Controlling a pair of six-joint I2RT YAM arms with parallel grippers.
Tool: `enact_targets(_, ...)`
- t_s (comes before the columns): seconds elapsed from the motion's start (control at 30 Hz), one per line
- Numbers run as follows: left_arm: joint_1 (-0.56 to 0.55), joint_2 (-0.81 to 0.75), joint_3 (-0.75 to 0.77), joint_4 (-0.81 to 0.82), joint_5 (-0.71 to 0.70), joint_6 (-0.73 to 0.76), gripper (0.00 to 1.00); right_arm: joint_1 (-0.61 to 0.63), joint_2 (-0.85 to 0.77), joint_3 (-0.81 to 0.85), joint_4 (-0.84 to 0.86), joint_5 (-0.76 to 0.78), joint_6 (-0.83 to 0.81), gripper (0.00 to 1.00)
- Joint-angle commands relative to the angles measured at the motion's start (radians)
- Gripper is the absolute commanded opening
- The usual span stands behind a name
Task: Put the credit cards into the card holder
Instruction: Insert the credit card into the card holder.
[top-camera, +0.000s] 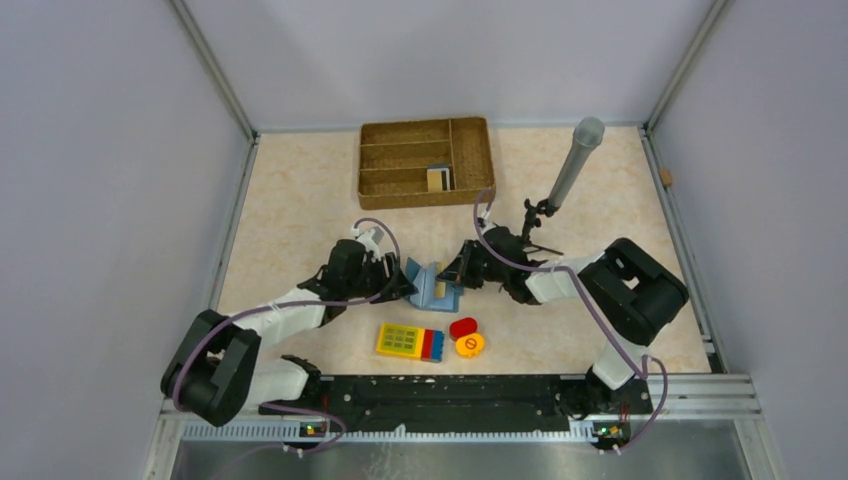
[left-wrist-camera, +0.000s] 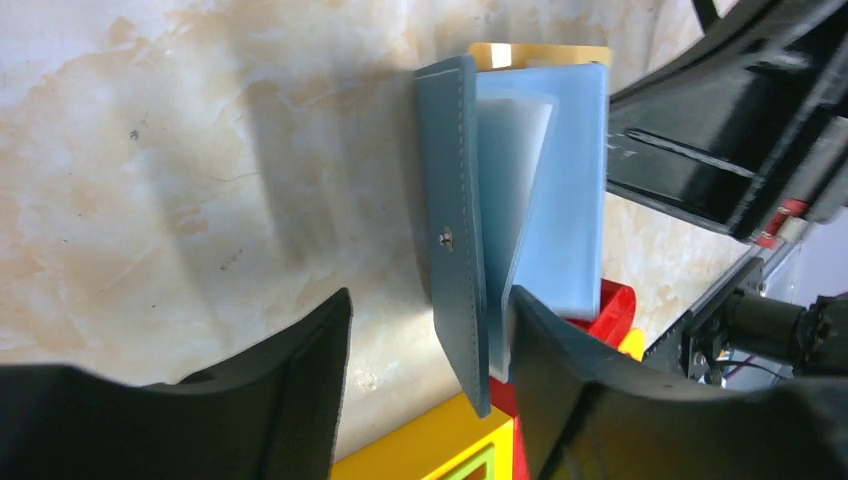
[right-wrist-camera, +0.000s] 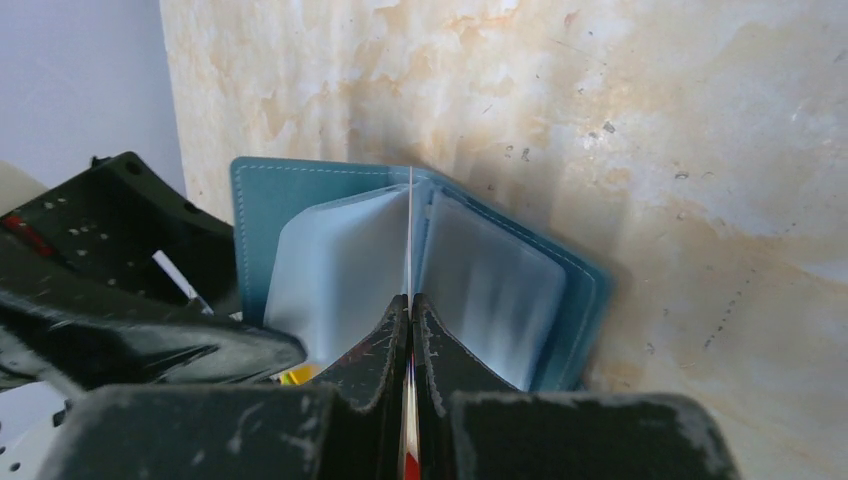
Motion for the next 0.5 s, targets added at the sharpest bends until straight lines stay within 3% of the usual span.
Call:
enact_targets(0.0, 0.008, -0.080, -0.015, 0.026, 0.029, 0.020, 0.63, 0.009, 0.018, 0.040, 0.025, 0.013, -0.008, 0.00)
enact_targets(0.27, 0.007, -0.090, 0.028, -0.016, 0.061, 0.046, 0.83, 0.031, -0.038, 0.065, 0.009, 0.010, -0.017, 0.00)
enact_targets(0.47, 0.008, -0.063, 0.050, -0.018, 0.073, 0.050, 0.87, 0.052, -0.071, 0.096, -0.043, 0.025, -0.043, 0.00)
